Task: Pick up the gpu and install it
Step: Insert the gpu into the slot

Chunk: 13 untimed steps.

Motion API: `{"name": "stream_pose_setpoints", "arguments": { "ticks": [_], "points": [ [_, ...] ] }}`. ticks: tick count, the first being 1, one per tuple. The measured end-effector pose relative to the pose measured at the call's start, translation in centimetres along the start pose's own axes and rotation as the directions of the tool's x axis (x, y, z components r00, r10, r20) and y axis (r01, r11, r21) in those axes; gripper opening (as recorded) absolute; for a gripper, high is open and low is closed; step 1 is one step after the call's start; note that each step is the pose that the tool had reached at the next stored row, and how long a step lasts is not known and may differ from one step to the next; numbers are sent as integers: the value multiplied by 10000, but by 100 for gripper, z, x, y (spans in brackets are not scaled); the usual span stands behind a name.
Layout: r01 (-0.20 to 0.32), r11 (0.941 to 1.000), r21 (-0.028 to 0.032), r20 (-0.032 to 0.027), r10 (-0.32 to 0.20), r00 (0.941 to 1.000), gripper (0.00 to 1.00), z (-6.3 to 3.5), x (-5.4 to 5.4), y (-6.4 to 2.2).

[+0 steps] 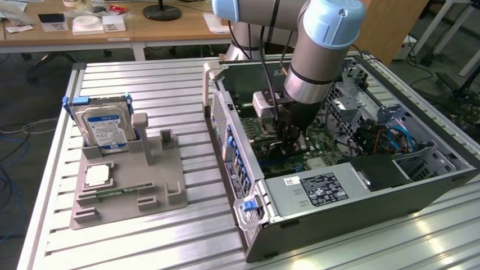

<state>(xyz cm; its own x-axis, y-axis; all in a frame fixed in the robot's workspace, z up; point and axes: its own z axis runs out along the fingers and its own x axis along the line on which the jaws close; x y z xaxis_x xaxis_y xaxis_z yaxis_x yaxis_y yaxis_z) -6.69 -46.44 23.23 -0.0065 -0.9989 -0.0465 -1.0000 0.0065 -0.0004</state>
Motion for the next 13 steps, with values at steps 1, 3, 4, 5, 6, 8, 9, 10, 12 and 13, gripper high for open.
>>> {"name": "stream_pose_setpoints", "arguments": {
  "ticks": [1,3,4,5,6,8,9,10,12,13],
  "points": [
    [0,10000,0,-5,0,10000,28,-1,0,0],
    [1,10000,0,-21,-1,10000,28,-2,0,0],
    [0,10000,1,-28,0,10000,28,-2,0,0],
    [0,10000,1,-38,0,10000,28,-1,0,0],
    [0,10000,1,-55,0,10000,28,-1,-1,0],
    [1,10000,0,-73,-1,10000,28,-1,0,0],
    [1,10000,1,-73,-1,10000,28,-1,0,0],
    [0,10000,1,-74,0,10000,28,-1,0,0],
    [0,10000,1,-74,0,10000,28,-1,0,0],
    [0,10000,0,-76,0,10000,28,0,0,0]
  ]
}}
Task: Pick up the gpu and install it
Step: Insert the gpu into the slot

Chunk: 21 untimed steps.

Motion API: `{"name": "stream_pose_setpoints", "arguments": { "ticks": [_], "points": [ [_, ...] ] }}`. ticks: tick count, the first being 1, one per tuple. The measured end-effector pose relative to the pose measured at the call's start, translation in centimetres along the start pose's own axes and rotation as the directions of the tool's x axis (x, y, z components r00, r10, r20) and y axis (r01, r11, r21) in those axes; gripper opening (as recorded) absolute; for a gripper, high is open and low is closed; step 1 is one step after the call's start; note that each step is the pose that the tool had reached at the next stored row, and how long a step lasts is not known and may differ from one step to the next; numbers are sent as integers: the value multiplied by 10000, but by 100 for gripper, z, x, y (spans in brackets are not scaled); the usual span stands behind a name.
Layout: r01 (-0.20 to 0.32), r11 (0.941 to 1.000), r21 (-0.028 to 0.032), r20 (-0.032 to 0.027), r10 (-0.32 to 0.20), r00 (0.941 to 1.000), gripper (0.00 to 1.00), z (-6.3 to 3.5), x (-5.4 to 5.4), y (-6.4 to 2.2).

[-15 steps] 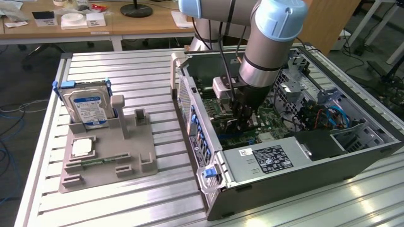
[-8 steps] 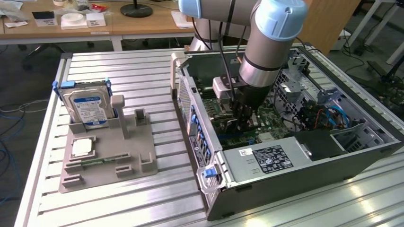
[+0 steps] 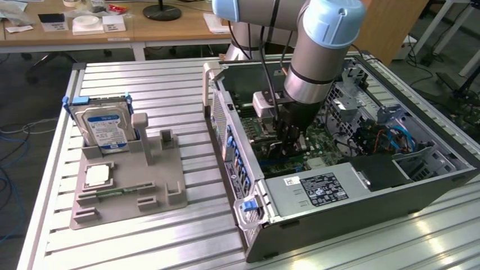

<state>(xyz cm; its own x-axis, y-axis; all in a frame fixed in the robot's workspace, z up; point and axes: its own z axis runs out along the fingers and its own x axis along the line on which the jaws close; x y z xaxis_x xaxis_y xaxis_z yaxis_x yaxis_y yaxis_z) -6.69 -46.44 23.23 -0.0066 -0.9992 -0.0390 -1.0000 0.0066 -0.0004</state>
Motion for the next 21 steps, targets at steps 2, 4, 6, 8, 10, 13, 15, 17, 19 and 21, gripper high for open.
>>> {"name": "stream_pose_setpoints", "arguments": {
  "ticks": [2,4,6,8,10,13,15,17,19,21],
  "points": [
    [0,10000,1,1,0,10000,28,7,0,0],
    [1,10000,-2,1,-1,10000,28,16,1,0],
    [0,10000,-5,1,0,10000,28,25,1,0],
    [-1,10000,-9,0,1,10000,28,30,1,0],
    [0,10000,-9,1,0,10000,28,37,2,0],
    [0,10000,-10,0,0,10000,28,39,2,0],
    [0,10000,-10,2,0,10000,28,39,2,0],
    [0,10000,-10,2,0,10000,28,40,2,0],
    [-1,10000,-9,2,1,10000,28,39,2,0],
    [0,10000,-5,2,0,10000,28,40,1,3]
  ]
}}
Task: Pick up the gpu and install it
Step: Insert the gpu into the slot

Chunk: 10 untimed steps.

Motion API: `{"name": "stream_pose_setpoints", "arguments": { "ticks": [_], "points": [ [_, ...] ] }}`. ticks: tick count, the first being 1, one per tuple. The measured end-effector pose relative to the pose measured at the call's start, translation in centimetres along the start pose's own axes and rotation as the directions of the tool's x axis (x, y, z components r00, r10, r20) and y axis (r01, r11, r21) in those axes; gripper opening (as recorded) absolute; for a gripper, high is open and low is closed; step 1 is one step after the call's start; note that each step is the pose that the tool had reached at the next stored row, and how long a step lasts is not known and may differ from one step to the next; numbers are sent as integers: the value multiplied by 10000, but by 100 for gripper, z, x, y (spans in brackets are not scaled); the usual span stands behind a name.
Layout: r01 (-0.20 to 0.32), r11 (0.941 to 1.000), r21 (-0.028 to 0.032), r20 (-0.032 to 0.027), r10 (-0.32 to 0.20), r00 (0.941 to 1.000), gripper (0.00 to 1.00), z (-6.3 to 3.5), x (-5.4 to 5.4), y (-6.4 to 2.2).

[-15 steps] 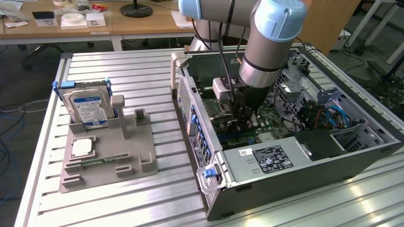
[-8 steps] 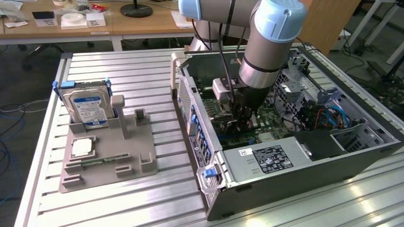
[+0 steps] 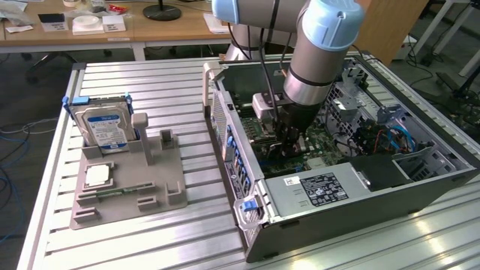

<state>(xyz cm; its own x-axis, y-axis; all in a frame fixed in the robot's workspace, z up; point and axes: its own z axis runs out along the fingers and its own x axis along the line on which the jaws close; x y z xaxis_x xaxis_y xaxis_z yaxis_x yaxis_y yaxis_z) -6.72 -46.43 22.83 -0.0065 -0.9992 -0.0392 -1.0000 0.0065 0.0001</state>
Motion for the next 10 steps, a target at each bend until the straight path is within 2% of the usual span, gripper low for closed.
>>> {"name": "stream_pose_setpoints", "arguments": {
  "ticks": [5,10],
  "points": [
    [1,10000,7,-5,-1,10000,28,20,2,4],
    [1,10000,25,-6,-1,10000,28,97,6,20]
  ]
}}
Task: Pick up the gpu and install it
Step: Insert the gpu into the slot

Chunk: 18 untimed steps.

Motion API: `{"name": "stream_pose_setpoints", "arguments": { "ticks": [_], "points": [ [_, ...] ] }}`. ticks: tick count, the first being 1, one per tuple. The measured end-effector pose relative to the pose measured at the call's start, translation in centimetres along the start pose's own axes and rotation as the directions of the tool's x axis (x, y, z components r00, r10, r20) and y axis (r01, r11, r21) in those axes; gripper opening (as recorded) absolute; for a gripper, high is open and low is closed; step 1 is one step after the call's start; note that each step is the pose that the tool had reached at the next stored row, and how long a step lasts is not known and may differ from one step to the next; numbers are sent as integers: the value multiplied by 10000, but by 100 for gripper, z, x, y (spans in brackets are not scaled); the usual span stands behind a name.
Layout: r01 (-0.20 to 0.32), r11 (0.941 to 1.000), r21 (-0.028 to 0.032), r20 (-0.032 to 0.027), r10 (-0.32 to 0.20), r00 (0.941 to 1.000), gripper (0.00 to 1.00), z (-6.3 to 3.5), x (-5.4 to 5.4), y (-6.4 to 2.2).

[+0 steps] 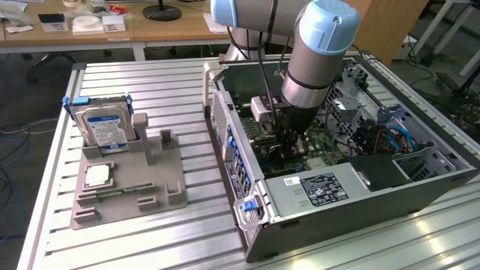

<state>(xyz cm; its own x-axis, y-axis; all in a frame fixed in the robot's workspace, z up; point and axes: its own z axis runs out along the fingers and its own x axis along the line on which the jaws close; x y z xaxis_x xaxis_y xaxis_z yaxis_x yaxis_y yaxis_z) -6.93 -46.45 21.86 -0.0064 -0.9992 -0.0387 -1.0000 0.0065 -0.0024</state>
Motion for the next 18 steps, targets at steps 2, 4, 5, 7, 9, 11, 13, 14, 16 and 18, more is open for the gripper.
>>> {"name": "stream_pose_setpoints", "arguments": {
  "ticks": [2,4,5,7,9,11,13,14,16,18],
  "points": [
    [0,10000,5,4,0,10000,28,6,-1,2],
    [1,10000,6,6,-1,10000,28,6,-1,1],
    [1,10000,6,5,-1,10000,28,6,-1,1],
    [1,10000,6,6,-1,10000,28,7,-1,1],
    [3,10000,17,8,-3,10000,28,6,-1,1],
    [-3,10000,53,26,3,10000,29,-5,-4,4],
    [3,10000,76,6,-3,10000,35,-56,-4,2],
    [5,10000,91,9,-5,10000,35,-89,-5,1],
    [6,9999,112,7,-6,10000,35,-165,-8,1],
    [5,9999,133,9,-5,10000,35,-243,-11,2]
  ]
}}
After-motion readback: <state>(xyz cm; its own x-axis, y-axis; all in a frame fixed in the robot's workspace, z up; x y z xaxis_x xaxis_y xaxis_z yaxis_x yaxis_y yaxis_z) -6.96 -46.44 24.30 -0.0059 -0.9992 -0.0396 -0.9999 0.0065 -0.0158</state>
